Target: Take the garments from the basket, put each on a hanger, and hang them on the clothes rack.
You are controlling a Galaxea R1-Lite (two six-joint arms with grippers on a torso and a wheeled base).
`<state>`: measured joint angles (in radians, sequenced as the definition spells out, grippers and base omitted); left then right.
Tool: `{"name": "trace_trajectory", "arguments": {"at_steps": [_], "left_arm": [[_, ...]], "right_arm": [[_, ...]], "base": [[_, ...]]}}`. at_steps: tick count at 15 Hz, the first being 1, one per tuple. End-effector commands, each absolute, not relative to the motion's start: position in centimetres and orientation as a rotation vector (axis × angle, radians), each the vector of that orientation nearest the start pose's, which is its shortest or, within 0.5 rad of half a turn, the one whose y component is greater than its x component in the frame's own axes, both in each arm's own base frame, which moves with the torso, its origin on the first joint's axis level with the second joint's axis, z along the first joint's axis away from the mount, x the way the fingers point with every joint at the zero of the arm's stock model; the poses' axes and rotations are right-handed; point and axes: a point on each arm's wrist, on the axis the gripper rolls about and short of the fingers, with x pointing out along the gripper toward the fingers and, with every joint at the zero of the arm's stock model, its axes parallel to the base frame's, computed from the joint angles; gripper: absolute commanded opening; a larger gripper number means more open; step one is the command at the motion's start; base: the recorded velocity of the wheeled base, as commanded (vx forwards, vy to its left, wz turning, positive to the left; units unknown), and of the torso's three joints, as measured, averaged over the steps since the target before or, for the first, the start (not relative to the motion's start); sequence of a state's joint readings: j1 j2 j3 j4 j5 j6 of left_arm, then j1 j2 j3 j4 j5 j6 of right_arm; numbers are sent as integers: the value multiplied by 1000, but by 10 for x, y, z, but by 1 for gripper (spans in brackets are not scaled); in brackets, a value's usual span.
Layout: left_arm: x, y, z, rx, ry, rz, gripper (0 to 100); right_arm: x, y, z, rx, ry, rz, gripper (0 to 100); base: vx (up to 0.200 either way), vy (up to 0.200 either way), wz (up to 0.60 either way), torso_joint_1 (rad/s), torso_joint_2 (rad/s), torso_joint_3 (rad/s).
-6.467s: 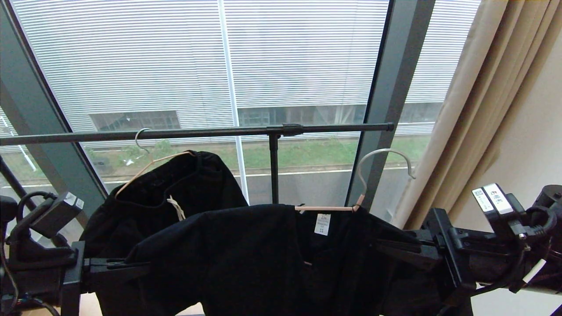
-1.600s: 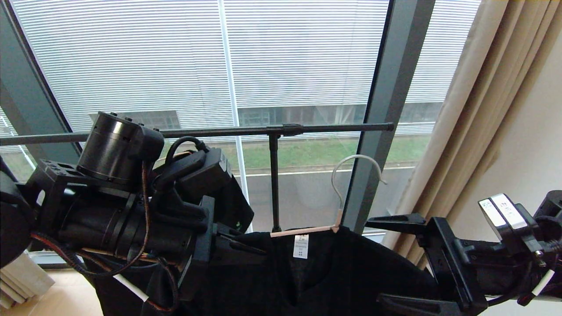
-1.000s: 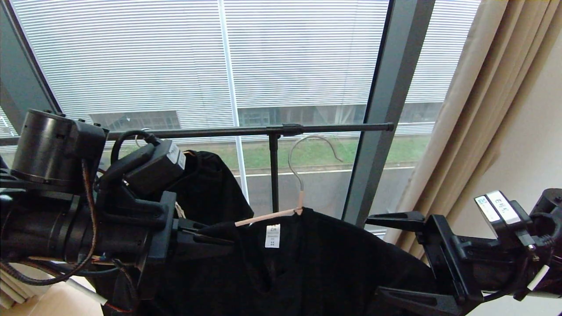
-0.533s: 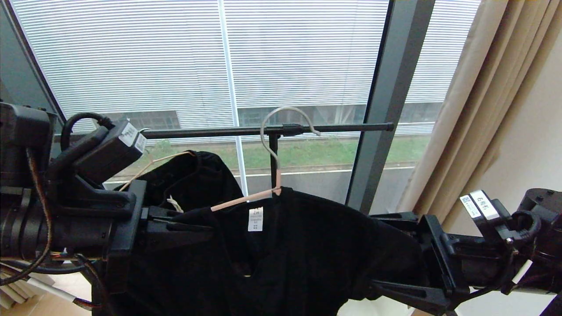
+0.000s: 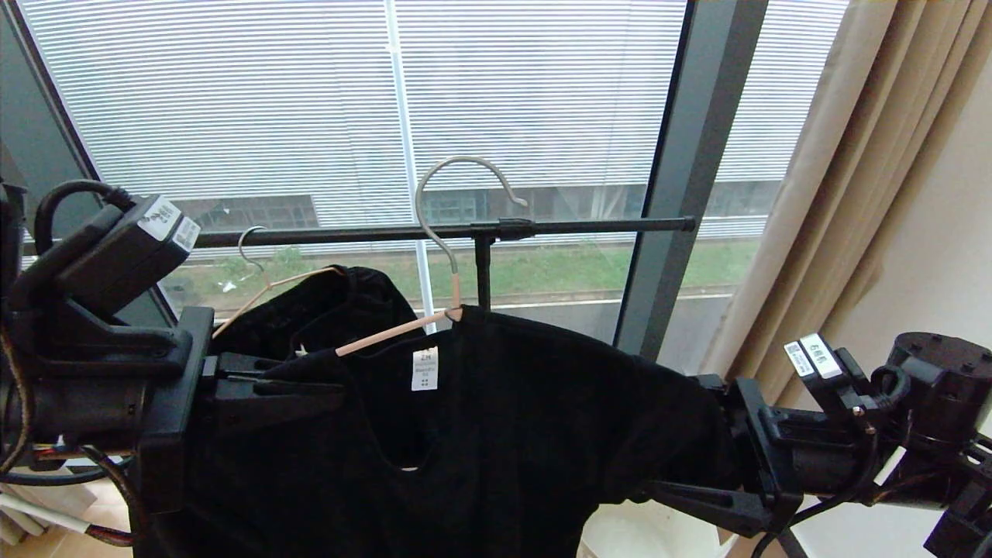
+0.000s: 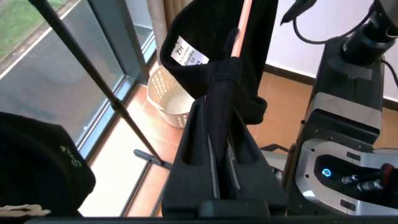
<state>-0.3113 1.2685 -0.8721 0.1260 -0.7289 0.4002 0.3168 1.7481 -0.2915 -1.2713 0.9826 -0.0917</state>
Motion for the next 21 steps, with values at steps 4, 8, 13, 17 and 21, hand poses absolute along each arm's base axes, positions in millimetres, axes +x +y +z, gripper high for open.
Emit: {"name": "trace_trajectory", "arguments": {"at_steps": [4,8,13,17,21], "left_arm": [[166,-66,243,244,304,-1087,0],[164,-61,245,243,293,-1059,0],[162,-57,244,240,295,-1040,0],[161,-53,243,236,296,-1021,0],[159,-48,245,234,286,-996,0]], "right_arm": [[226,91,110,-25,128,1293,0],[228,88,110,-25,125,1279,0],[231,85,111,-27,117,1265,0],[236,76,114,-30,103,1227,0],[241,68,117,-34,88,1190,0]], "base": [[0,0,0,0,0,0],[0,0,0,0,0,0],[0,0,0,0,0,0],[0,0,0,0,0,0],[0,0,0,0,0,0]]}}
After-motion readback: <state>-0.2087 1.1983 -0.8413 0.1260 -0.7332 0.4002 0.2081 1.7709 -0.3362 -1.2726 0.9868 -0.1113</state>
